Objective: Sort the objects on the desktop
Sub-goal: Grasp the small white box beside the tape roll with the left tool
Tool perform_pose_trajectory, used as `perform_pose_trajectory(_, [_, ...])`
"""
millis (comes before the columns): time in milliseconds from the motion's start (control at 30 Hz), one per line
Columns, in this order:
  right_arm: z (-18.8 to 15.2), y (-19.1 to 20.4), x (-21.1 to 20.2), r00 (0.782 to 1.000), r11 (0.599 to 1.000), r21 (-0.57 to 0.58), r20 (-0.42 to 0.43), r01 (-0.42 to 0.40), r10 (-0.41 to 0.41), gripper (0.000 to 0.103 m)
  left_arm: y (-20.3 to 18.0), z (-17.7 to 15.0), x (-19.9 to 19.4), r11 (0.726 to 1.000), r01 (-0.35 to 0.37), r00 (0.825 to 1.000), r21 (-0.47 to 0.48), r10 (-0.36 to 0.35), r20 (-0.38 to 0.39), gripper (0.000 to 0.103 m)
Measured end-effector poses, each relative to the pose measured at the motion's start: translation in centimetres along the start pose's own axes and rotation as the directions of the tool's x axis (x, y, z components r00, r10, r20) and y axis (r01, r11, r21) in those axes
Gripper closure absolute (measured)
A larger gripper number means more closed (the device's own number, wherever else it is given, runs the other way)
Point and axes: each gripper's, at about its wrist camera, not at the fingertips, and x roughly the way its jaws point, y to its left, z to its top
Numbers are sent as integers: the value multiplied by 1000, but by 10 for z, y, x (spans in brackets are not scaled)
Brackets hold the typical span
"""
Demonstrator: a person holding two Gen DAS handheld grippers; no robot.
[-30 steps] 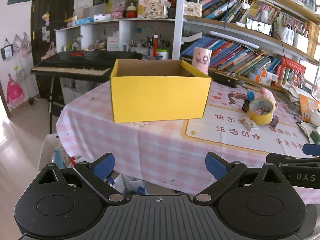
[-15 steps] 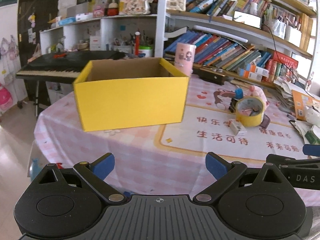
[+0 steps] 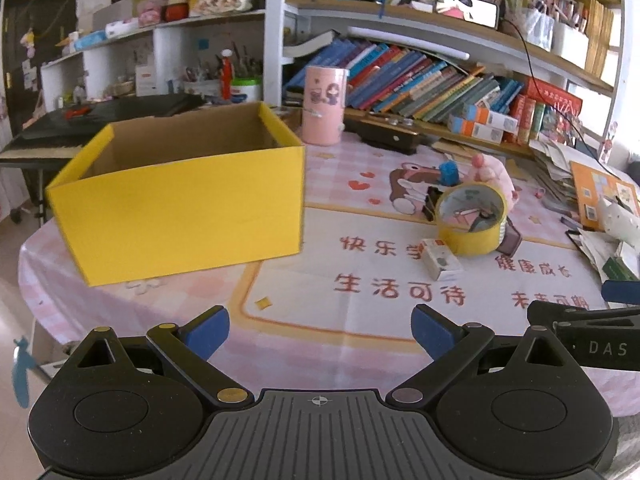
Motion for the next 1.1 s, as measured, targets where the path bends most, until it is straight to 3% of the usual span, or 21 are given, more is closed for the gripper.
perform_pose_trajectory(233, [16, -28, 20, 1000, 1000, -9, -5, 13, -13, 9, -28, 10, 24, 1000, 24, 999, 2, -24, -23, 4])
perform_pose_trajectory(667, [48, -62, 57, 999, 997, -75, 22, -32, 33, 9, -78, 24, 70, 997, -10, 999, 80, 13, -42, 6])
perform_pose_trajectory(800, [58, -68, 68, 998, 993, -104, 29, -51, 54, 9, -88, 28, 86, 996, -10, 999, 90, 15, -53, 13])
perform_pose_trajectory(967, [71, -74, 77, 996, 988, -136, 56, -67, 76, 9, -107, 29, 111, 984, -13, 998, 176, 25, -64, 24])
perform_pose_trajectory(1100, [79, -78, 83, 992, 984, -158, 78, -82, 95, 9, -113, 33, 122, 985, 4, 996, 174, 12, -90, 35])
